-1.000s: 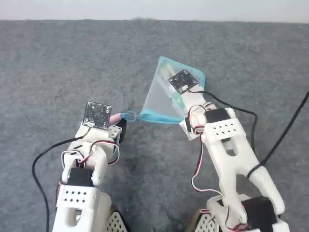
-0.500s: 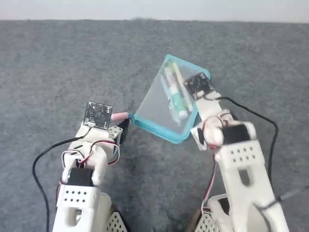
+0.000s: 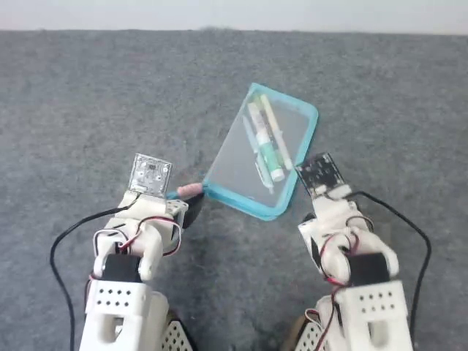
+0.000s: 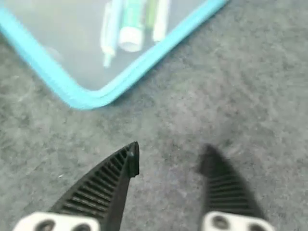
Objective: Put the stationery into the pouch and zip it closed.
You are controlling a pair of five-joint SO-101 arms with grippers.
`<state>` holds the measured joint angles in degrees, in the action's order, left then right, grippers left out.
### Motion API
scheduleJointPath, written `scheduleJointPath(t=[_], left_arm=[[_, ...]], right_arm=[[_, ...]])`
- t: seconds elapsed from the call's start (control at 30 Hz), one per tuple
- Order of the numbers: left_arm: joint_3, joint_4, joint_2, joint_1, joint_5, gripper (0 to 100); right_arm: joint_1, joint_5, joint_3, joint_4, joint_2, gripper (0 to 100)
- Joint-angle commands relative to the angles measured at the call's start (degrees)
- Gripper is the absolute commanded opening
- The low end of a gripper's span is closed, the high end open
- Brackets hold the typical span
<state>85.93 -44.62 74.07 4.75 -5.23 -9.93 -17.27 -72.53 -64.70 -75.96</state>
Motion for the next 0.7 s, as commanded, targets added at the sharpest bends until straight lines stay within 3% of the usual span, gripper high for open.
scheduleJointPath(t=[0.0,0.27,0.5,0.67], left_arm=[[-2.59,-1.76,6.24,2.11,0.88,34],[7.34,-13.01,30.59,2.20,-2.29,33],[10.59,-11.08,29.98,2.20,-2.64,33],[10.68,-11.43,30.15,2.20,-2.90,33]], right_arm=[[1.45,0.18,-2.99,1.54,-7.34,1.1],[1.54,0.18,-12.48,1.45,-19.03,6.6],[1.98,0.18,-20.40,1.54,-28.62,6.9],[7.87,0.26,-24.00,1.45,-27.65,7.0]])
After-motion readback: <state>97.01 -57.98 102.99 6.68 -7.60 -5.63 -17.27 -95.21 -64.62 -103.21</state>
